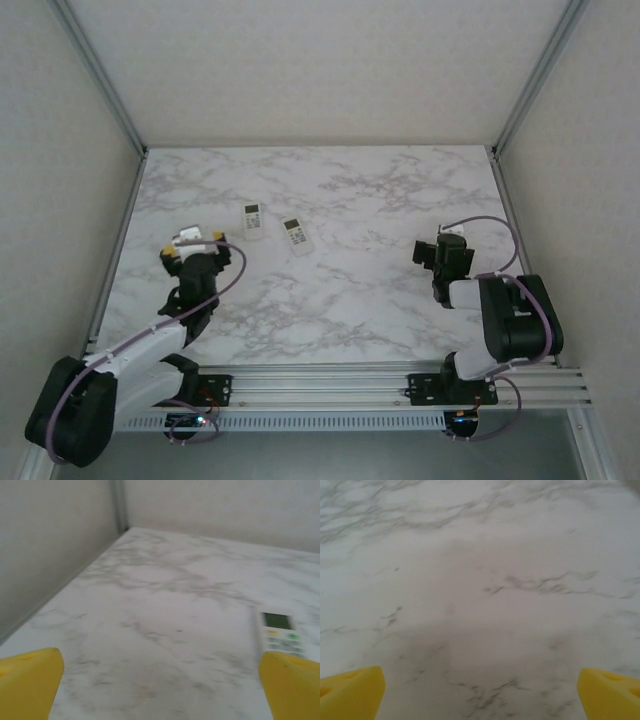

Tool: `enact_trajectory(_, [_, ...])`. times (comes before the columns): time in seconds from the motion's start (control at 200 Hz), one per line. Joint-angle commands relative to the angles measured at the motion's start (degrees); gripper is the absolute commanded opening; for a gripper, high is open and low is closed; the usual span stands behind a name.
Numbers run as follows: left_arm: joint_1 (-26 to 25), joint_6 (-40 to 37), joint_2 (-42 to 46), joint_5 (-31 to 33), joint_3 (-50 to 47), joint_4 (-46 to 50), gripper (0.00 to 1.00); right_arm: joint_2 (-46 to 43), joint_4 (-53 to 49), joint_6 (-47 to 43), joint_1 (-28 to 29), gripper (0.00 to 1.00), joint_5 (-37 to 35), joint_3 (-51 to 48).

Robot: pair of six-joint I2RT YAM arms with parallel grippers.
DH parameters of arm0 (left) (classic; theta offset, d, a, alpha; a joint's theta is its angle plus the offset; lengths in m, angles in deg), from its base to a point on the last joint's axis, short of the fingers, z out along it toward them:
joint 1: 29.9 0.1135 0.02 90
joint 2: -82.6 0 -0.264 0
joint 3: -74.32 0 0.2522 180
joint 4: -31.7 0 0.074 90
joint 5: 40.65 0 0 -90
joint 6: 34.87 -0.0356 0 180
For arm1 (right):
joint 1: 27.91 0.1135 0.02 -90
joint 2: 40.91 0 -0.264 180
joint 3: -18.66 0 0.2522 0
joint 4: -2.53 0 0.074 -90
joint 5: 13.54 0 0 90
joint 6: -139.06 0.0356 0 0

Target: Load the batteries into the remote control

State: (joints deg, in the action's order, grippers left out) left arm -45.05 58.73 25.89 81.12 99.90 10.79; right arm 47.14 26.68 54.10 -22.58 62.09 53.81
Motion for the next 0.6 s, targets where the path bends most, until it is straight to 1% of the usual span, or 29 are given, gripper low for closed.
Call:
enact_trajectory(0.0, [8.9, 0.1, -1.2, -10.9, -5.9, -19.7, 1.0, -0.3, 10.5, -1.5, -2.1, 0.99, 6.2, 0.2])
enact_trajectory(0.015, [10.7, 1.0, -2.0, -13.3, -6.8, -22.0, 1.0, -0.4, 9.6, -1.6, -2.0, 0.99, 6.3, 0.6])
enact_trajectory(0.055, [14.5, 3.3, -5.6, -19.3, -8.3, -27.6, 1.0, -0.1, 10.8, -2.0, -1.6, 0.99, 5.5, 0.4])
enact_trajectory(0.095, [16.8, 4.4, -10.5, -22.1, -8.1, -33.0, 1.0, -0.2, 9.7, -2.2, -1.5, 0.99, 5.3, 0.8])
enact_trajectory(0.13, [17.9, 4.1, -13.4, -24.8, -6.2, -32.9, 1.0, -0.1, 9.8, -2.4, -1.3, 0.99, 5.1, 0.8])
enact_trajectory(0.175, [18.0, 2.4, -17.9, -25.5, -4.8, -37.0, 1.0, -0.1, 9.5, -2.5, -1.2, 0.99, 5.0, 1.0])
enact_trajectory(0.215, [18.1, 1.4, -21.9, -25.3, -3.0, -38.0, 1.0, -0.1, 9.5, -2.6, -1.1, 0.99, 5.0, 0.9])
enact_trajectory(0.26, [19.2, 3.0, -29.7, -26.1, -1.9, -43.0, 1.0, 0.0, 9.6, -2.5, -1.0, 0.99, 4.8, 1.0])
enact_trajectory(0.28, [19.1, 1.8, -33.5, -25.4, -1.5, -48.3, 1.0, -0.1, 9.5, -2.5, -1.1, 0.99, 4.9, 1.0])
enact_trajectory(0.295, [18.3, 1.2, -33.3, -25.0, -1.7, -48.5, 1.0, -0.1, 9.5, -2.6, -1.0, 0.99, 4.9, 1.0])
enact_trajectory(0.325, [17.7, 0.9, -30.0, -25.4, -0.1, -39.3, 0.99, 0.0, 9.5, -2.6, -1.0, 0.99, 5.0, 1.0])
enact_trajectory(0.335, [17.6, 0.9, -29.9, -25.3, 0.5, -38.3, 0.99, -0.1, 9.4, -2.7, -1.0, 0.99, 5.0, 1.0])
enact_trajectory(0.38, [17.3, 0.4, -31.6, -24.7, 0.1, -41.8, 1.0, 0.0, 9.3, -2.9, -1.0, 0.99, 5.4, 1.0])
enact_trajectory(0.421, [17.3, 0.7, -31.0, -24.0, 0.4, -40.0, 1.0, 0.0, 9.0, -3.2, -1.0, 0.99, 6.3, 1.3])
enact_trajectory(0.456, [17.1, 0.6, -31.4, -23.8, 0.2, -41.3, 1.0, 0.0, 8.7, -3.5, -1.0, 0.99, 7.1, 1.5])
enact_trajectory(0.591, [17.1, 0.6, -31.3, -23.9, 0.2, -41.0, 1.0, 0.1, 8.8, -4.2, -1.0, 0.99, 8.6, 1.5])
